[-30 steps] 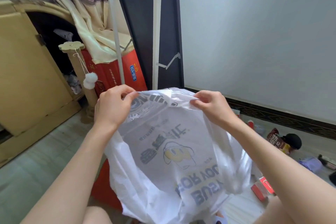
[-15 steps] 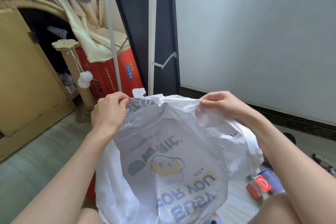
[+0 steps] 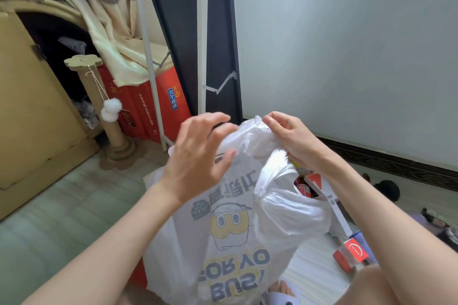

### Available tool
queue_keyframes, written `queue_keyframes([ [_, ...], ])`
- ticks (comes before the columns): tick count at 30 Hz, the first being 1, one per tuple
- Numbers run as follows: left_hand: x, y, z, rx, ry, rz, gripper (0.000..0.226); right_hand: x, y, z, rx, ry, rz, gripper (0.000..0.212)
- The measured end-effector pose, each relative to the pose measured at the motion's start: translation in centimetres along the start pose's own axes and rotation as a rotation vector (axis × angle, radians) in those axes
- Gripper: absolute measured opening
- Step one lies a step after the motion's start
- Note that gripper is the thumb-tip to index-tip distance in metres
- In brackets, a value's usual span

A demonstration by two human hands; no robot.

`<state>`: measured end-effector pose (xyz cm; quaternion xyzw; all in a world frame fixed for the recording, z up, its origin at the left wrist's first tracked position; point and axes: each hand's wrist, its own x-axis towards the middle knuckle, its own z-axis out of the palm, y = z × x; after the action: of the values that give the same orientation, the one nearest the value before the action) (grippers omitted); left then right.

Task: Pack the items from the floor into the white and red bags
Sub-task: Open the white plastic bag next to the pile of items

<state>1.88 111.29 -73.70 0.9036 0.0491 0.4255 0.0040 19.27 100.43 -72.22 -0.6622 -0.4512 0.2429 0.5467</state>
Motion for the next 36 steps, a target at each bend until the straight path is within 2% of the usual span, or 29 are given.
queue_keyframes([
  [2,0.0,0.2,1.3,0.059,-0.120,0.019,0.045,0.0,-0.3,0.4,0.026,-0.004,-0.011,0.028],
  [5,0.3,0.2,1.6,-0.038,-0.153,-0.098,0.028,-0.1,-0.5,0.2,0.017,0.007,-0.006,0.026],
  [9,0.7,0.0,0.2,-0.398,-0.268,-0.468,0.008,-0.5,0.1,-1.0,-0.088,-0.021,0.042,0.027],
  [14,0.5,-1.2,-0.5,-0.528,-0.297,-0.832,0.014,-0.6,-0.1,-0.6,-0.162,-0.141,0.095,0.003],
  [17,0.6,-1.6,-0.2,-0.556,-0.263,-0.949,0.020,-0.4,0.0,-0.6,-0.196,-0.182,0.146,0.010],
  [21,0.8,-1.6,-0.8,-0.512,-0.292,-0.845,0.022,-0.3,0.6,-0.8,-0.380,-0.145,0.196,0.011],
  [24,0.7,-1.5,-1.4,-0.536,-0.383,-0.686,0.007,-0.5,0.6,-1.0,-0.445,-0.101,0.183,0.005],
  [26,0.3,-1.7,-1.4,-0.495,-0.457,-0.610,0.018,-0.6,0.4,-1.2,-0.418,-0.129,0.202,0.012],
  [28,-0.1,-2.2,-1.4,-0.440,-0.419,-0.543,0.021,-0.8,0.2,-1.4,-0.361,-0.168,0.251,0.022],
  [31,-0.4,-2.4,-1.4,-0.333,-0.345,-0.502,0.022,-0.7,0.3,-1.2,-0.363,-0.133,0.266,0.036],
  [34,-0.1,-1.8,-1.0,-0.207,-0.312,-0.503,0.027,-0.4,0.4,-0.8,-0.430,-0.067,0.192,0.029],
  [36,0.0,-1.6,-0.6,-0.171,-0.276,-0.549,0.023,-0.3,0.3,-0.9,-0.455,-0.033,0.142,0.021],
])
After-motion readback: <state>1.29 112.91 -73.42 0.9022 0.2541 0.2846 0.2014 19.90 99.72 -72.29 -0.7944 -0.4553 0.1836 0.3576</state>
